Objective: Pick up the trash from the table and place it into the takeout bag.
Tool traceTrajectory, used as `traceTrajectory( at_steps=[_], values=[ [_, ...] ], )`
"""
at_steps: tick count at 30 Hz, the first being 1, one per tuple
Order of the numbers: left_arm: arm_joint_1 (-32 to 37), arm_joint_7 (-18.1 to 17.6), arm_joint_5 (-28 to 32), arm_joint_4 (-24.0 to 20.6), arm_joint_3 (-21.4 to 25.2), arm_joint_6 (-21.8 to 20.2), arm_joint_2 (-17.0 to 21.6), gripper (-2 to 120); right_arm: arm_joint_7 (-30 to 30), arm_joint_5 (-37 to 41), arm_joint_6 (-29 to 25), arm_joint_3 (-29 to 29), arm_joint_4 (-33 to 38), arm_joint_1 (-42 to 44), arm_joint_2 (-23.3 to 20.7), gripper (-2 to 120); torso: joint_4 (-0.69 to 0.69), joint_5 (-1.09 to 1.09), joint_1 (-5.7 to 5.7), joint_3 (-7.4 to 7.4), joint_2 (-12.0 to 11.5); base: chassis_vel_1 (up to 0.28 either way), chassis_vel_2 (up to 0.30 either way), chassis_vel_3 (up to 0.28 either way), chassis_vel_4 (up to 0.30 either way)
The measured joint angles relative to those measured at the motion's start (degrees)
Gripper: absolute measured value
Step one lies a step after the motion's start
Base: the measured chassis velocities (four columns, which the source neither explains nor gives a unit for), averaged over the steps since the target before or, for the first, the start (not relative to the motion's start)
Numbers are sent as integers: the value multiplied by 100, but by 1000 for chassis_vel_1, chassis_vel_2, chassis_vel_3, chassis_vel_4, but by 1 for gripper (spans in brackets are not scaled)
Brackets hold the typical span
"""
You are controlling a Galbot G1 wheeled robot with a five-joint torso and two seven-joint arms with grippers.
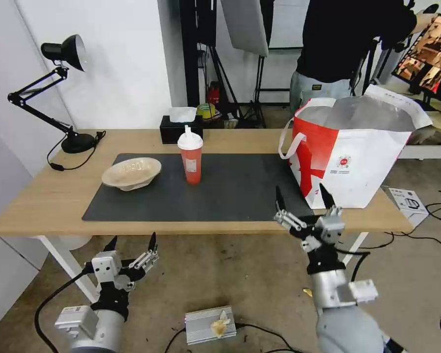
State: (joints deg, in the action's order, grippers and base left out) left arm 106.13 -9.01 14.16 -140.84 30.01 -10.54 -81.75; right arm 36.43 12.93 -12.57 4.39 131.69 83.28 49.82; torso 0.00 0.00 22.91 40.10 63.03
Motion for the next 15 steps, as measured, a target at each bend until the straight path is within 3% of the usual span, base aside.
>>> traceTrajectory(
  at_steps=[15],
  values=[
    [1,0,5,1,-30,-2,21,100,669,-408,302,-30,37,852,182,100,1,0,1,1,0,0,0,0,0]
  ],
)
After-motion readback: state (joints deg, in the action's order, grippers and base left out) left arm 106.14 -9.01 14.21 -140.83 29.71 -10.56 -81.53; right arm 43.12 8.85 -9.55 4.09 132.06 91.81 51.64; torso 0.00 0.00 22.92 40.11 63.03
